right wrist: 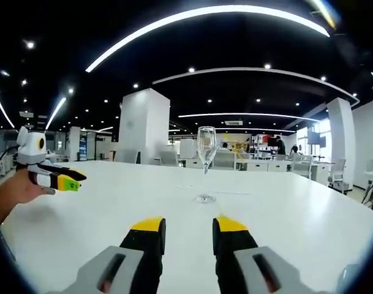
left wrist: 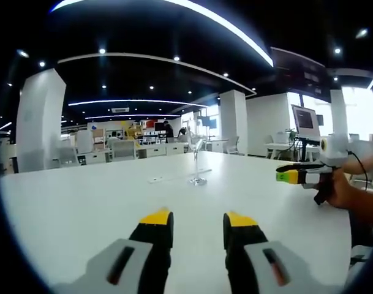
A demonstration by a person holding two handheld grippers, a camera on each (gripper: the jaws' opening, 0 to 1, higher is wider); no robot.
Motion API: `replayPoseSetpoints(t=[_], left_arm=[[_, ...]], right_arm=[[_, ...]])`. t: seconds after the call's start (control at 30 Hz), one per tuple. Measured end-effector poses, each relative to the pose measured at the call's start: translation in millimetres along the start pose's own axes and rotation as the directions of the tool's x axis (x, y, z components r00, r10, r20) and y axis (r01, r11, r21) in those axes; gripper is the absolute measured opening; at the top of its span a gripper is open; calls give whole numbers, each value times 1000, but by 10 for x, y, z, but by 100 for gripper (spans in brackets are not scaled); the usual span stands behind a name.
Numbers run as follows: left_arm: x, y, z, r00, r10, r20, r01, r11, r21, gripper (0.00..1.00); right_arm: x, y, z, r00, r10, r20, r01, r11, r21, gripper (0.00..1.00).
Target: Stand the stemmed glass upright on the table place it in front of you
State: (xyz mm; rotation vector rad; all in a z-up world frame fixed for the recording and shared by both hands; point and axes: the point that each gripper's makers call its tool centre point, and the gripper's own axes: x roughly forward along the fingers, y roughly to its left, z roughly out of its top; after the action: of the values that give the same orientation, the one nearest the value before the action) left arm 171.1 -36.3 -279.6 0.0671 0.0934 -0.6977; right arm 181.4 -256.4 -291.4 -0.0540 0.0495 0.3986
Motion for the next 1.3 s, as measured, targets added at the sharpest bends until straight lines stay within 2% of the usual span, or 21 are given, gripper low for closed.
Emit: replayPoseSetpoints(t=[1.3], left_arm=[[5, -10, -28, 1000, -4, 0, 4, 1000, -1, 33]], right_arm=[[-22, 21, -43, 1000, -8, -6, 8, 1000, -12, 34]])
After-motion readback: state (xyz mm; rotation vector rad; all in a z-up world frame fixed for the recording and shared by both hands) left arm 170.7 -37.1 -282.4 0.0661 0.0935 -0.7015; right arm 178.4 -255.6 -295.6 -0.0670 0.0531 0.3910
